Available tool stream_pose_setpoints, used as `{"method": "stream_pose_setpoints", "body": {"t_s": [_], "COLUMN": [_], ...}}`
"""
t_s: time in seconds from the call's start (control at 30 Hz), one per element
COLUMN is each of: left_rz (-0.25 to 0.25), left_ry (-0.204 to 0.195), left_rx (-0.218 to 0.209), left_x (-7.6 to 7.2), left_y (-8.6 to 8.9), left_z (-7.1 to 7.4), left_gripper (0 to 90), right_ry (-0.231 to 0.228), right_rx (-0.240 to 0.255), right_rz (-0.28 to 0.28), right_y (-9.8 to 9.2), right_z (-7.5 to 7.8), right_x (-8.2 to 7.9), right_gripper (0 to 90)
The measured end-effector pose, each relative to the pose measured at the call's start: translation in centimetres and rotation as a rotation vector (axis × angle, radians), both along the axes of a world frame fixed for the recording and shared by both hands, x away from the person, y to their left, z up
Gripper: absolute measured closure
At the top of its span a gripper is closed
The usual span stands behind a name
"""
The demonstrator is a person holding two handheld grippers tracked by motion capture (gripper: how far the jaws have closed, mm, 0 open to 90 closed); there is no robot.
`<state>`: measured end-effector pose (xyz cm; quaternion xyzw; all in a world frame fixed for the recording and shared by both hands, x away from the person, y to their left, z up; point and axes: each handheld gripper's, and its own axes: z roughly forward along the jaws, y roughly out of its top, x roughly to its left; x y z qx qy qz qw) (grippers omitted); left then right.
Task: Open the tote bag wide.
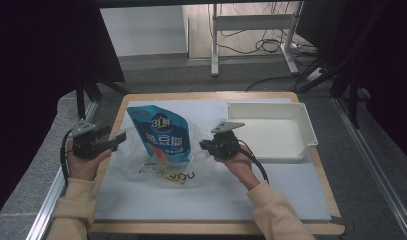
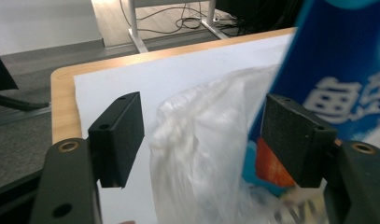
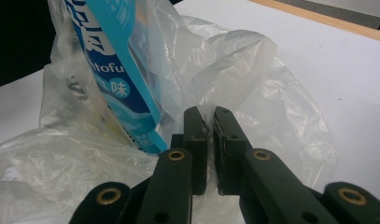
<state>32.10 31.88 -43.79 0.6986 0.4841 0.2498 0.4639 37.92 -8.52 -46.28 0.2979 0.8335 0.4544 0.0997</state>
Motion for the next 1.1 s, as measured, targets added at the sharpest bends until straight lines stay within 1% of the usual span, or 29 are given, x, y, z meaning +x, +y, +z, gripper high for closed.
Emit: {"method": "stream_pose_setpoints", "body": {"t_s": [0.03, 0.07, 0.13, 0.17, 0.2, 0.27, 0.37, 0.4, 0.43, 0.47, 0.5, 0.6, 0.63, 0.67, 0.7, 0.77, 0.8, 0.87, 0.93, 0.97, 1.0, 1.1], "left_rz": [-0.012, -0.024, -0.044, -0.063, -0.063, -0.084, -0.108, -0.117, -0.117, -0.120, -0.123, -0.138, -0.143, -0.146, -0.146, -0.145, -0.143, -0.138, -0.127, -0.111, -0.111, -0.090], "left_ry": [-0.004, 0.000, 0.006, 0.019, 0.019, 0.033, 0.048, 0.063, 0.063, 0.069, 0.077, 0.105, 0.111, 0.117, 0.120, 0.118, 0.114, 0.104, 0.095, 0.091, 0.091, 0.097], "left_rx": [0.011, 0.015, 0.005, 0.004, 0.004, 0.009, 0.044, 0.056, 0.056, 0.060, 0.062, 0.070, 0.071, 0.069, 0.067, 0.064, 0.054, 0.061, 0.060, 0.055, 0.055, 0.051], "left_x": [0.4, 0.7, 1.4, 2.1, 2.1, 2.7, 3.3, 3.5, 3.5, 3.6, 3.6, 3.5, 3.5, 3.4, 3.2, 3.1, 3.0, 2.8, 2.6, 2.5, 2.5, 2.6], "left_y": [0.0, 0.1, 0.2, 0.2, 0.2, 0.2, -0.1, -0.1, -0.1, -0.1, -0.2, -0.2, -0.2, -0.3, -0.4, -0.5, -0.6, -0.6, -0.7, -0.7, -0.7, -0.7], "left_z": [0.0, 0.1, 0.1, -0.1, -0.1, -0.4, -1.1, -1.5, -1.5, -1.7, -1.9, -2.3, -2.4, -2.5, -2.5, -2.4, -2.3, -2.1, -2.0, -2.1, -2.1, -2.4], "left_gripper": [32.1, 32.4, 33.1, 34.2, 34.3, 34.5, 36.3, 41.0, 44.5, 44.5, 48.2, 63.2, 74.0, 74.0, 81.9, 85.3, 85.3, 86.3, 86.7, 86.9, 87.0, 87.0], "right_ry": [0.000, 0.000, 0.002, 0.002, 0.002, 0.002, 0.002, 0.001, 0.000, 0.000, 0.000, 0.002, -0.001, -0.001, -0.006, -0.007, -0.007, -0.014, -0.016, -0.016, -0.016, -0.019], "right_rx": [0.001, 0.001, 0.000, 0.001, 0.001, 0.000, 0.000, 0.000, 0.000, 0.000, -0.001, -0.003, -0.002, -0.002, -0.001, -0.001, -0.001, 0.001, 0.005, 0.007, 0.007, 0.000], "right_rz": [0.000, 0.000, 0.000, -0.003, -0.003, -0.003, -0.001, 0.000, -0.001, -0.001, -0.002, -0.002, -0.002, -0.002, -0.003, -0.002, -0.002, -0.004, -0.010, -0.016, -0.016, -0.016], "right_y": [0.0, 0.0, 0.0, 0.0, 0.0, 0.0, 0.0, 0.0, 0.0, 0.0, 0.0, 0.0, 0.0, 0.0, -0.1, -0.1, -0.1, -0.3, -0.4, -0.5, -0.5, -0.6], "right_z": [0.0, 0.0, 0.0, 0.0, 0.0, -0.1, 0.0, 0.0, 0.0, 0.0, 0.0, -0.1, 0.0, 0.0, 0.0, 0.1, 0.1, 0.1, 0.2, 0.2, 0.2, 0.0], "right_x": [0.0, 0.0, 0.0, 0.0, 0.0, 0.0, 0.0, 0.0, 0.0, 0.0, 0.0, 0.0, 0.0, 0.0, 0.0, 0.0, 0.0, 0.0, 0.0, 0.0, 0.0, 0.0], "right_gripper": [84.1, 84.1, 84.1, 84.2, 84.2, 84.1, 84.1, 84.1, 84.1, 84.1, 84.1, 84.1, 84.1, 84.1, 84.1, 84.1, 84.1, 84.1, 84.1, 84.1, 84.1, 84.0]}}
